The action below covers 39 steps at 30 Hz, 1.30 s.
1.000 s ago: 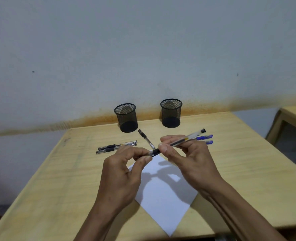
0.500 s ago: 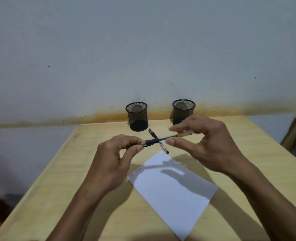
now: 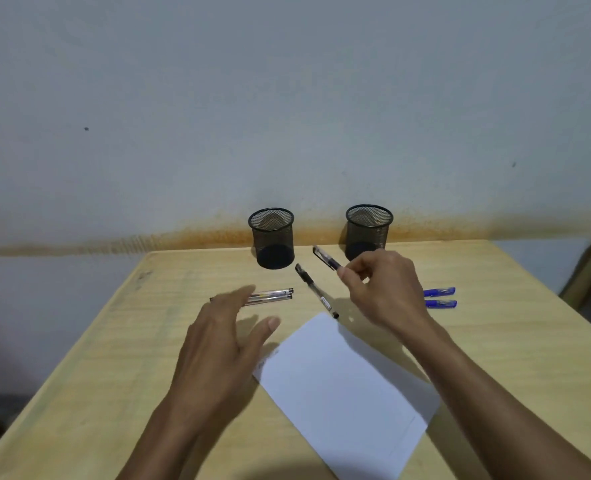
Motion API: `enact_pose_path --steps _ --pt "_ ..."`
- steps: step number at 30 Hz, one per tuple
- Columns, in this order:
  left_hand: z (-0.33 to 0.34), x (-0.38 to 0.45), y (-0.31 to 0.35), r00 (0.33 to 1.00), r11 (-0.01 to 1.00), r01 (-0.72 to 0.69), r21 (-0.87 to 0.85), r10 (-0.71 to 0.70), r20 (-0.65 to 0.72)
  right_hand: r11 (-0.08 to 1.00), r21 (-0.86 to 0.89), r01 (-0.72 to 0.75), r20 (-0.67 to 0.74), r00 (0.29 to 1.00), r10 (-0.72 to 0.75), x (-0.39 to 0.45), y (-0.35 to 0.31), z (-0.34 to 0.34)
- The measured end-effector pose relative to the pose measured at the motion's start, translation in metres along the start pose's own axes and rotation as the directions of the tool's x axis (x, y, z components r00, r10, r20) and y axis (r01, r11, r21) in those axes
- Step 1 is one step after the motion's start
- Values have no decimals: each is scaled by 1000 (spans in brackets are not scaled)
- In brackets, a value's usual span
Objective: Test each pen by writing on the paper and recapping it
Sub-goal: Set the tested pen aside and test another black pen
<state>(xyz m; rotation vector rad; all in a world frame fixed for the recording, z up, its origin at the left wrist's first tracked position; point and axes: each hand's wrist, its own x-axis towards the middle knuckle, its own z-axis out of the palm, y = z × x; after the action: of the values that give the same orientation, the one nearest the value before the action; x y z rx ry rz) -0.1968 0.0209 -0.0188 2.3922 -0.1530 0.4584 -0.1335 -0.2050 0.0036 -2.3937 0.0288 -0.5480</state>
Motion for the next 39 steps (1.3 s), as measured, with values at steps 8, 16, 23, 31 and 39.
enact_pose_path --steps 8,16,23,31,39 --pt "23 -24 -60 988 939 119 324 -144 54 952 -130 -277 35 958 284 27 9 67" --pt "32 -21 -66 995 932 89 352 -99 10 938 -278 -205 10 976 216 33 13 77" --pt "31 -22 -65 994 915 76 397 -102 43 970 -227 86 140 989 -54 32 -22 79" --pt "30 -25 -64 995 920 78 384 -98 33 931 -209 300 390 899 -202 38 -49 113" --pt "30 -25 -66 997 924 71 376 -80 10 913 -180 366 417 869 -266 34 -45 120"
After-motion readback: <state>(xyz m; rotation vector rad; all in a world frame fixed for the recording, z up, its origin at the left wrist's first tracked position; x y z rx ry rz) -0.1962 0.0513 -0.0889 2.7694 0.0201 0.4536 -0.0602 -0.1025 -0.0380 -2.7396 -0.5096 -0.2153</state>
